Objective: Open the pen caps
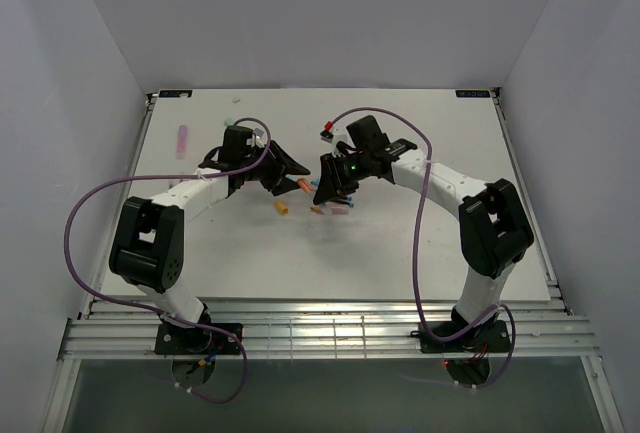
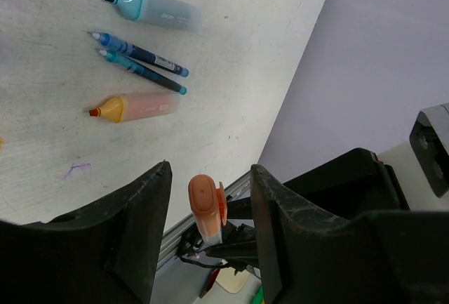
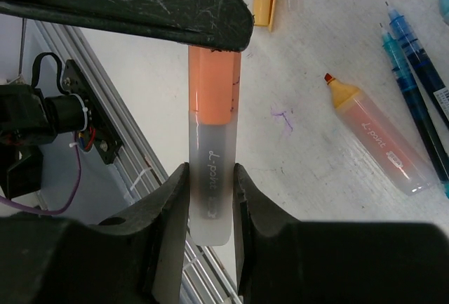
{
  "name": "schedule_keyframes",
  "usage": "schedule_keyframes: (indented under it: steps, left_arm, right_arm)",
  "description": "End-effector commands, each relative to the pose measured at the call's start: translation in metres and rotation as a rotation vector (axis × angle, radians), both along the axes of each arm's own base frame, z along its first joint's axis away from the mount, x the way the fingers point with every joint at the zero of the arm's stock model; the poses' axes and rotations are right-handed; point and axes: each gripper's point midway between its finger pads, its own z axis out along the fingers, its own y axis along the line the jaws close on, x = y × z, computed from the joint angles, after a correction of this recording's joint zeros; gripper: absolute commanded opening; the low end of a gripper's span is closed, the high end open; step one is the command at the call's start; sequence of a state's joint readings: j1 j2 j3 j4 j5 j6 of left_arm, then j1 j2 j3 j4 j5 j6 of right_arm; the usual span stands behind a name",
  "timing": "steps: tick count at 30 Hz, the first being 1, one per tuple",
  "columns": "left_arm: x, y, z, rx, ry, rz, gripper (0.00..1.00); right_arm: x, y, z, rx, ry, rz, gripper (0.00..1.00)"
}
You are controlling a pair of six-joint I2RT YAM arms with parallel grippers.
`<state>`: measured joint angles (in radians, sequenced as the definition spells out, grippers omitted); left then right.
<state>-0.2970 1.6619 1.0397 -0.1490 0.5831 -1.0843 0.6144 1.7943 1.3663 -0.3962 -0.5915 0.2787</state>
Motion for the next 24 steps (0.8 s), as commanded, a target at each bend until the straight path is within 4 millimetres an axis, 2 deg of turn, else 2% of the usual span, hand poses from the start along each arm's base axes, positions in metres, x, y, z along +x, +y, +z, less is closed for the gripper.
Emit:
schedule_keyframes:
  steps: [1,17,20,24]
  left_arm:
    - [0.0,-0.003,0.015,-0.015,-0.042,0.002,0.59]
    - [-0.009,-0.013,0.012,-0.01,-0.035,-0.03,0.46]
    - [-0.01,-0.013,0.011,-0.008,-0.032,-0.032,0.42]
    - [-0.01,-0.013,0.011,-0.011,-0.03,-0.034,0.29]
  right_arm:
    - [0.007,0.013,0.017,0.053,-0.036,0.02,0.08]
    - [0.011,0.016,0.018,0.054,-0.045,0.014,0.08]
    - [0.011,0.015,0.018,0.053,-0.049,0.013,0.08]
    - [0.011,0.016,0.019,0.056,-0.052,0.018,0.08]
